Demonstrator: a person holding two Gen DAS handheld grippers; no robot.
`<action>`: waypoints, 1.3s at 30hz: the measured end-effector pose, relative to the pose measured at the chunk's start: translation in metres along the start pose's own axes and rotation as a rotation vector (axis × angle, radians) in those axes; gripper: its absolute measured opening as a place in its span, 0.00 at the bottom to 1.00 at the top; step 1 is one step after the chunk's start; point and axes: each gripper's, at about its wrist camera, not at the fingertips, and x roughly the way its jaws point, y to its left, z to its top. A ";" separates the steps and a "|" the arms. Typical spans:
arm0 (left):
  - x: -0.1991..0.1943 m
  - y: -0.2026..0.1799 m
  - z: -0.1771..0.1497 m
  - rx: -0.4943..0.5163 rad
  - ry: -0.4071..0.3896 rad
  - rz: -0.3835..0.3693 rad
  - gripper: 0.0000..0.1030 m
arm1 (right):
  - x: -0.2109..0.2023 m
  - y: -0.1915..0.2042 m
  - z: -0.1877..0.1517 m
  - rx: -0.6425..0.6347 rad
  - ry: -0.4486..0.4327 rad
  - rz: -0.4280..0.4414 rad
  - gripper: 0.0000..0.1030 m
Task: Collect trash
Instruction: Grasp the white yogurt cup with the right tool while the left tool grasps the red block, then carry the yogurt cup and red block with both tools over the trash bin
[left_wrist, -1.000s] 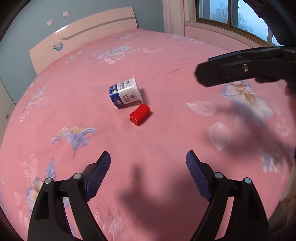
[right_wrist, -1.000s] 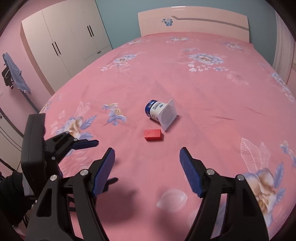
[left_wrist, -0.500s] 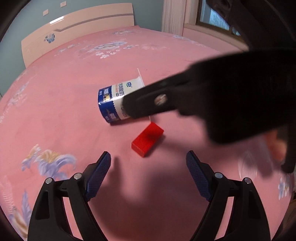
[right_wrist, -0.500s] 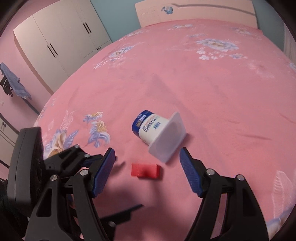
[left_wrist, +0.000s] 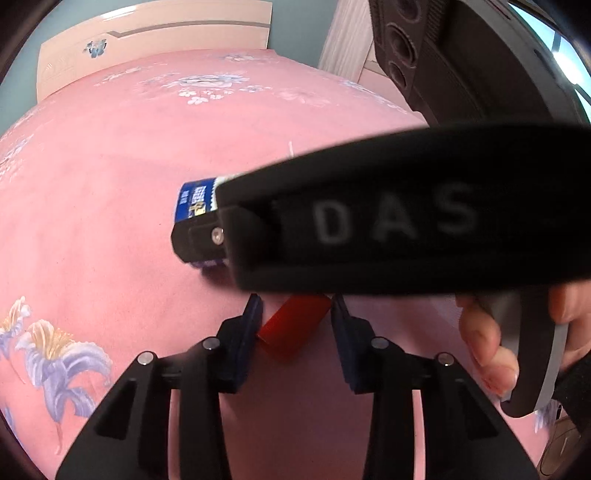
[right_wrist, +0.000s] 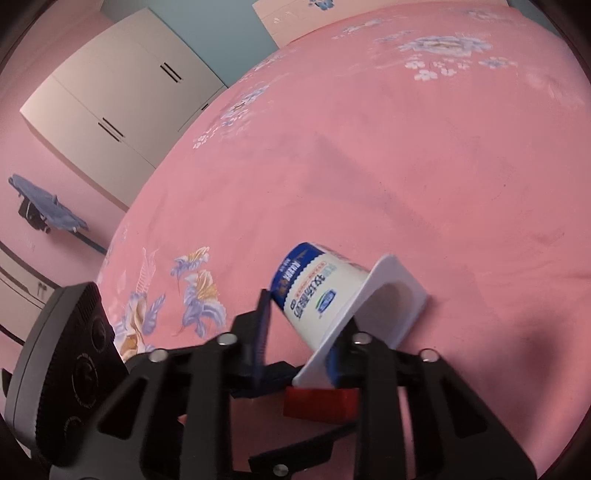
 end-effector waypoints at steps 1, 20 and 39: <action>-0.001 -0.003 -0.001 0.011 -0.004 0.008 0.39 | 0.000 0.001 0.000 -0.005 -0.003 -0.005 0.12; -0.098 -0.040 -0.029 0.012 0.015 0.257 0.39 | -0.093 0.061 -0.032 -0.221 -0.091 -0.241 0.12; -0.316 -0.140 -0.011 0.081 -0.213 0.485 0.39 | -0.286 0.226 -0.114 -0.384 -0.276 -0.334 0.12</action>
